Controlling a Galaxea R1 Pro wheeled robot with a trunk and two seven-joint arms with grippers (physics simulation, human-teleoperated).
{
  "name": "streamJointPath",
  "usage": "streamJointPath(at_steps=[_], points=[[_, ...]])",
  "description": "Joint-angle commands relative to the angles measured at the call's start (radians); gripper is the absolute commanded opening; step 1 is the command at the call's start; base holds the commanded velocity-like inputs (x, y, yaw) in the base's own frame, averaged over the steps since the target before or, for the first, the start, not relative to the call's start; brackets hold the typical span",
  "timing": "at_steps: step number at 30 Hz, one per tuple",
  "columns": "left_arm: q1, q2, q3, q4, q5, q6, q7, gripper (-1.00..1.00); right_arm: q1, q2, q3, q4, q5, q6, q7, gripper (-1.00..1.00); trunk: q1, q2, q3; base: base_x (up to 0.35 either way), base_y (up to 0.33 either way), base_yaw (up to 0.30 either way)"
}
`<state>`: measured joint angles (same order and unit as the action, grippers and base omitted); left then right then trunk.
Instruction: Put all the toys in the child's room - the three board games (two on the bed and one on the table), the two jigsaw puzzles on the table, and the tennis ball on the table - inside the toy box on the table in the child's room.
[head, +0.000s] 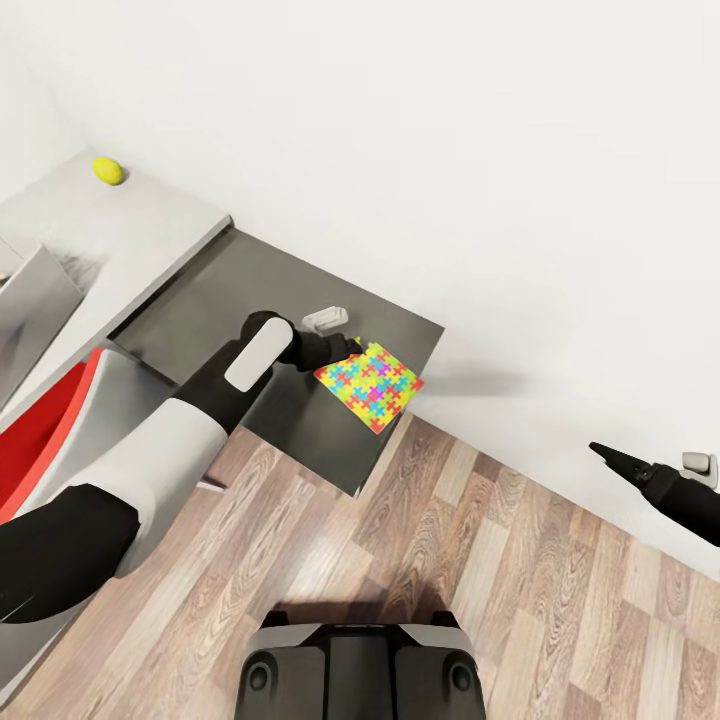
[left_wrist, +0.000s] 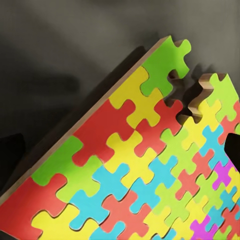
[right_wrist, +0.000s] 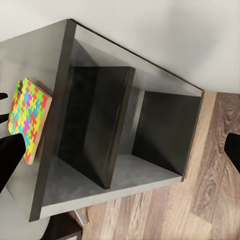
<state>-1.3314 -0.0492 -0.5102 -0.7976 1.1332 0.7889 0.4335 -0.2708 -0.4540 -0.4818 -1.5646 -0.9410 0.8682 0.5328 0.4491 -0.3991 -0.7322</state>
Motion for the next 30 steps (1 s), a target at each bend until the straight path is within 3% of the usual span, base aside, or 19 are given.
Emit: streamJointPath(at_steps=[1, 22, 30], points=[[0.000, 0.000, -0.002, 0.058, 0.027, -0.002, 0.010, 1.00, -0.001, 0.000, -0.001, 0.000, 0.001, 0.006, 0.003, 1.00, 0.001, -0.001, -0.001, -0.005, -0.005, 0.000], [0.000, -0.001, -0.002, 0.056, 0.027, -0.002, 0.008, 1.00, -0.001, 0.000, -0.001, 0.000, 0.001, 0.006, 0.003, 1.00, 0.001, -0.001, -0.001, -0.001, -0.001, 0.000], [0.000, -0.009, -0.002, 0.055, 0.027, -0.002, -0.031, 1.00, -0.001, 0.000, -0.001, 0.000, 0.001, 0.006, 0.003, 1.00, 0.001, -0.001, -0.001, 0.000, 0.000, 0.000]])
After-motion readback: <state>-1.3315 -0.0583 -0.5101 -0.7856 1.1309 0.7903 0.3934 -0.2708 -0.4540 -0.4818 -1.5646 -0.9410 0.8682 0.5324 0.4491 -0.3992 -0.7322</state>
